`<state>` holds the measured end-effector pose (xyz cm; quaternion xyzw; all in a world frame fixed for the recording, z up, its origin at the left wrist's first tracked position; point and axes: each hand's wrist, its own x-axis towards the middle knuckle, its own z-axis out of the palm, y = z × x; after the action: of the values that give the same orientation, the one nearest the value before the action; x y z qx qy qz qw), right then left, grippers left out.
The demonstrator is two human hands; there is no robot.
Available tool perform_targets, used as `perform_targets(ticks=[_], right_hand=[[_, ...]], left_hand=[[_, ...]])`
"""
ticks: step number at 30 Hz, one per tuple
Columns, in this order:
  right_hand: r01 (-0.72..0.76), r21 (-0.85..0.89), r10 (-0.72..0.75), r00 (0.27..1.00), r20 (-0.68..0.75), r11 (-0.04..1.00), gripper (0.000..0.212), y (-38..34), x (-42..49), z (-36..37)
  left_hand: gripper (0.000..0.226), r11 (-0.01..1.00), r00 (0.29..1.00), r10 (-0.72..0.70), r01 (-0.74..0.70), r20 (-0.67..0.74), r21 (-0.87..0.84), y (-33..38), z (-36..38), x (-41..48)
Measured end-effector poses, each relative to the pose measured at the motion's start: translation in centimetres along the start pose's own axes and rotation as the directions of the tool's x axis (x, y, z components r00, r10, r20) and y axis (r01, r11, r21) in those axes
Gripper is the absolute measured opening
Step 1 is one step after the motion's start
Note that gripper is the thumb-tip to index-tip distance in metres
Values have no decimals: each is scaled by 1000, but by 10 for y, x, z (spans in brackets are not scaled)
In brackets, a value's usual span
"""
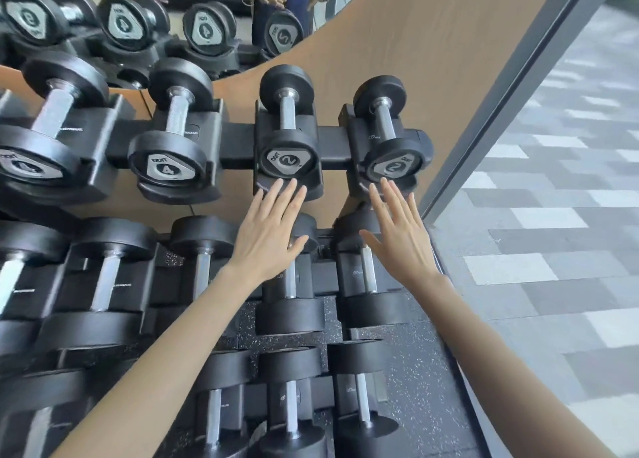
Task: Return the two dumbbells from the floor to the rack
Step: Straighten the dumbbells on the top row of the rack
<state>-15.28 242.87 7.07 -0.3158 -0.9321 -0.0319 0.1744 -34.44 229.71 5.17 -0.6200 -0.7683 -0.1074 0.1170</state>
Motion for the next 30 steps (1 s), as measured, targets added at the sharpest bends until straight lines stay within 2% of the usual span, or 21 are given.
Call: perform_targets(ticks=[5,10,21,25,30], right_hand=[[22,-15,-22,1000,-3,1000,73,49,-34,-31],[6,13,-5,1000,-21,1000,72,84,-37,-51],[-79,14,79,997,-6,997,67,124,11,-35],[-96,87,90,994,62,992,57,134,36,-31],[-91,80,82,990,116,993,54,148,72,-21]], left_hand=[[75,1000,1000,25,-26,-14,-18,57,-6,-2],[72,998,999,31,-31,-14,-49,86,-13,14],[70,987,996,87,-82,28,-138,74,0,100],[64,945,994,33,3,106,-327,68,8,126],[66,928,993,-17,60,120,-366,62,21,159]])
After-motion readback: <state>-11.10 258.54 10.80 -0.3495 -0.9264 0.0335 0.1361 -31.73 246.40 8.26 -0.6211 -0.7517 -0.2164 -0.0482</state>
